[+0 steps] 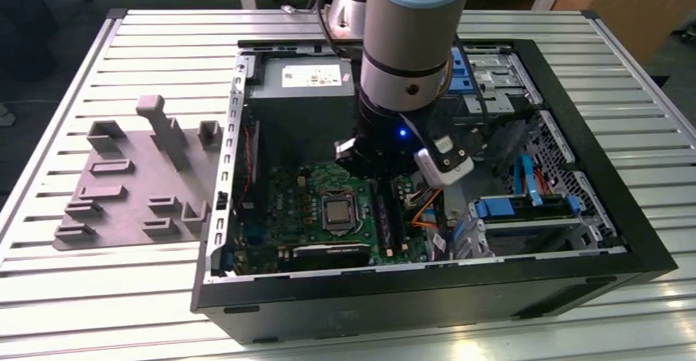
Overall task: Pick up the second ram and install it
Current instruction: 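Insert the second ram into the second slot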
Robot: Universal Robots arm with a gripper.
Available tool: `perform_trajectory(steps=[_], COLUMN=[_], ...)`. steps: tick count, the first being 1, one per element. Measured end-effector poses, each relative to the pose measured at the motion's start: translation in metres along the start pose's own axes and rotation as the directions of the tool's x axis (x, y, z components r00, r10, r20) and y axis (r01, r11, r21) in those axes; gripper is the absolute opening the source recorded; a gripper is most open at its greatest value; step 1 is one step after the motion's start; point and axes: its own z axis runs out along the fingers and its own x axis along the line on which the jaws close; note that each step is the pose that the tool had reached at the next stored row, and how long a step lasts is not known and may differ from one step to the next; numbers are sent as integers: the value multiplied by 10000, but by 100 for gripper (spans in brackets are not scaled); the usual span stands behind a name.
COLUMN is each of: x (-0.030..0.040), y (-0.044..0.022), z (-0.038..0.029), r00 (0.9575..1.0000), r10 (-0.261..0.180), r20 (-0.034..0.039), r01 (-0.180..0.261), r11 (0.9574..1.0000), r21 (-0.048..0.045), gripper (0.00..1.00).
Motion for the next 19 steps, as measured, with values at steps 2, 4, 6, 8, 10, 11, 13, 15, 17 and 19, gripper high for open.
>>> perform_trajectory(steps=[2,4,6,8,10,11,13,15,17,19], x=[-5,-9,-13,-15,-16,-17,-23,-29,-32,-32], y=[0,0,0,0,0,1,1,0,0,1], z=[3,6,8,10,11,12,13,14,15,19], r00=[10000,10000,10000,10000,10000,10000,10000,10000,10000,10000], r10=[-8,-13,-18,-22,-27,-28,-31,-31,-31,-31], r20=[0,0,0,1,0,1,1,1,1,1], r01=[8,13,18,22,27,28,31,31,31,31], r11=[10000,10000,10000,10000,10000,10000,10000,10000,10000,10000], r21=[0,0,0,-2,-3,-4,-5,-4,-5,-10], gripper=[11,11,11,11,11,11,11,11,11,11])
